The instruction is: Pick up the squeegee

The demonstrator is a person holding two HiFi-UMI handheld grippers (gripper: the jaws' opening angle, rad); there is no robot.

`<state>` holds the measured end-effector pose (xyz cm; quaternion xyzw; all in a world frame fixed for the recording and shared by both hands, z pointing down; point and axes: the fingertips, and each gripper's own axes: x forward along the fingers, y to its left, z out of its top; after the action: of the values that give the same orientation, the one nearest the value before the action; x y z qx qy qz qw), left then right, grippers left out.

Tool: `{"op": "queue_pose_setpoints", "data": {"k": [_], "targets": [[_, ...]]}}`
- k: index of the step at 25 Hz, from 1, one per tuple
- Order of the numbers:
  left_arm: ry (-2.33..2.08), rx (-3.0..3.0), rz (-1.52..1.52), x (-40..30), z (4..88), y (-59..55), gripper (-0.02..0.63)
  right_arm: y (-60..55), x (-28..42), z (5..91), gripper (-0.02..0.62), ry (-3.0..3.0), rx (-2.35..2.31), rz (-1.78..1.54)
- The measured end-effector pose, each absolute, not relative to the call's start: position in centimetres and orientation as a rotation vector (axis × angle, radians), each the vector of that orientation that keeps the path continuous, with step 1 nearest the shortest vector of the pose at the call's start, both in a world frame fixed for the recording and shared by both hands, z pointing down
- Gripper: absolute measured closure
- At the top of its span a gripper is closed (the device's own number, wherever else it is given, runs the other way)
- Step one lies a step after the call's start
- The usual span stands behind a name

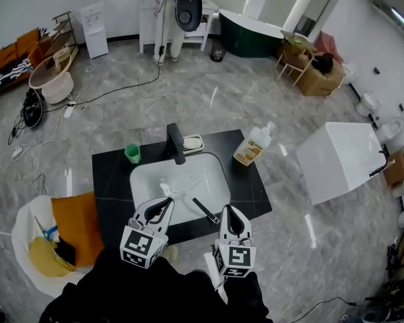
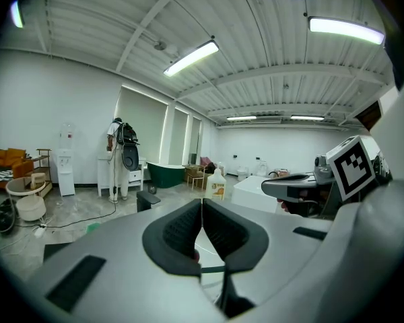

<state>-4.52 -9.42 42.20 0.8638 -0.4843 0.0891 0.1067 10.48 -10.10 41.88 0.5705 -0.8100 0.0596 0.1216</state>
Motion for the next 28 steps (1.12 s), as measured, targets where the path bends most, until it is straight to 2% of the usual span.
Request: {"op": "queue_pose_setpoints", "data": {"k": [10, 28], "targets": [[-1.536, 2.420, 0.251, -7.7, 43.8, -11.2, 0.578, -13.8, 7.3, 43.9, 0.578, -2.400, 1.514, 0.194], [-1.767, 1.992, 0.306, -9.8, 53.3, -12.4, 0.578, -19.1, 4.8, 56.0, 0.578, -2.393, 1.021, 0.338]]}}
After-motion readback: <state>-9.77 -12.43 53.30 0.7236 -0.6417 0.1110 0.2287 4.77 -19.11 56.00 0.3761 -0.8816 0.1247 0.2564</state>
